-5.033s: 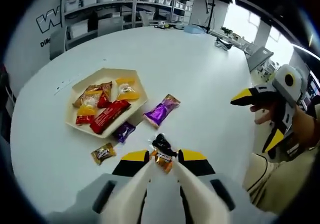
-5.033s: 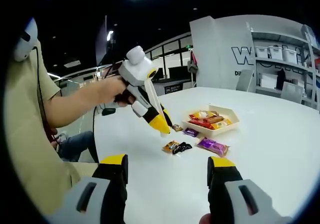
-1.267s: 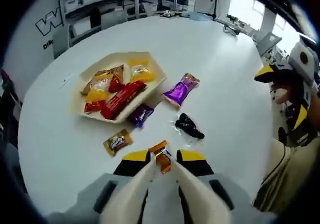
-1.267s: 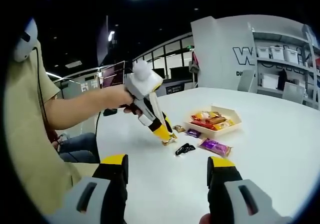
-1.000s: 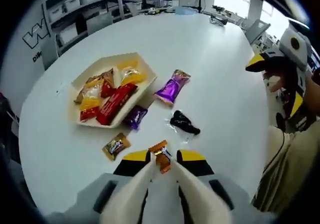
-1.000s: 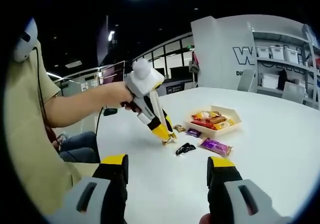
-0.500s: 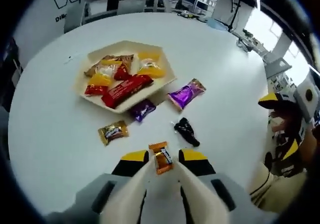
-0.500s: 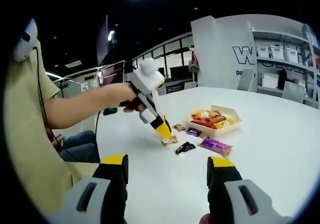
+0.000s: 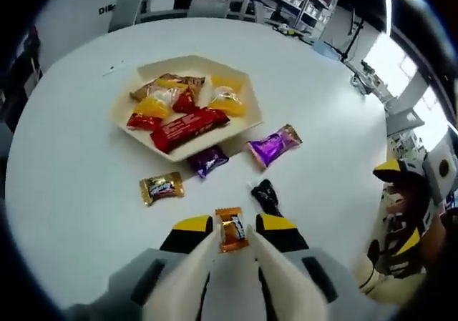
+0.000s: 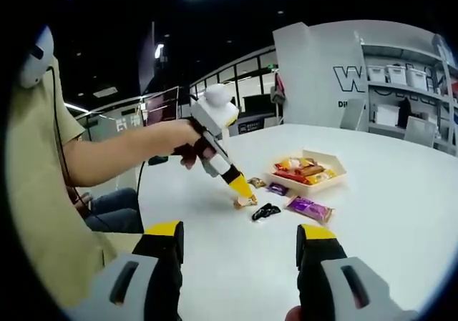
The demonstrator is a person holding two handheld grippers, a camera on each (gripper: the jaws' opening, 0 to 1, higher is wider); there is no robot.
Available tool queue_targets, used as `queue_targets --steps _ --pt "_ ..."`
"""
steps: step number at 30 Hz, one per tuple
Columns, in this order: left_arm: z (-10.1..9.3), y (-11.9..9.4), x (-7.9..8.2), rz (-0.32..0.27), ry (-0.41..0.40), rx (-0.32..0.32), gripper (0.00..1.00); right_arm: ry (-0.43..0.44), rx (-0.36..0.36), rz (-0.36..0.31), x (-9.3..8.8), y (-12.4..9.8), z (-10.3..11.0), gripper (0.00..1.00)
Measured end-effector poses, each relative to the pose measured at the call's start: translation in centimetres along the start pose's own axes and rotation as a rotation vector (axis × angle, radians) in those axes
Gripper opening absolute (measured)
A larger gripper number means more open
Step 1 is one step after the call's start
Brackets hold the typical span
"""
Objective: Place the target food into the container with the food tongs after gripping and lifting it, then release it inside without dropping or visibly crushing the food.
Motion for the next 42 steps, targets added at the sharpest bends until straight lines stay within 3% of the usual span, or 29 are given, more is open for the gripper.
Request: queue_targets --steps 4,6,12,17,23,27,29,32,33,35,42 --pt "-0.07 -0.01 0.09 -0.006 -0.002 0.001 0.22 0.001 0.001 0.002 -0.05 0.01 0.04 0.62" --pt "-0.17 -0.07 0.07 0.003 0.034 0.001 0.21 -0.002 0.001 0.002 -0.05 -0.01 0.03 0.62" --pt "-0.37 -0.20 0.14 0.051 0.221 -0.022 0.20 0.002 0.000 0.000 -0.08 -0.06 0.01 0.62" --pt "-0.37 -0.53 0.17 0.124 0.391 -0.034 0.19 0.002 -0.002 0.002 -0.15 -0.15 -0.05 0.62" --pt "-0.01 -0.65 0.13 0.168 0.468 -0.069 0.20 0.002 -0.003 0.001 -0.11 -0.18 -0.10 0.62" --pt "0.08 -0.75 0.22 0.157 0.446 -0.071 0.21 0.003 -0.002 0.003 -0.19 -0.11 -0.08 0.62" --pt "-0.21 -0.71 0.16 0.136 0.364 -0.081 0.22 0.004 -0.002 0.003 -0.19 -0.08 -0.05 0.62" --pt "-0.18 -0.61 0.11 0.134 0.360 -0.075 0.23 0.003 -0.002 0.002 -0.17 -0.08 -0.03 0.62" --pt "-0.20 -0.55 0.00 0.123 0.304 -0.068 0.23 0.003 -0.002 0.003 -0.17 -0.09 -0.02 0.62" --pt "-0.09 -0.51 0.03 0.110 0.265 -0.064 0.23 0.002 -0.003 0.003 -0.20 -0.12 -0.05 0.62" --pt "-0.17 -0.39 -0.37 0.096 0.270 -0.042 0.23 0.006 -0.005 0.003 -0.31 -0.20 -0.09 0.62"
Point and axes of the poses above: the point that each gripper's makers call its tool centre point, and the gripper's own axes: y roughly forward along the fingers, z roughly to its left, x roughly out of its top, the point moved 7 cm from there along -y, roughly backward along the fingers, and after that the axes turned 13 degrees about -x, right-handed, at the moved point
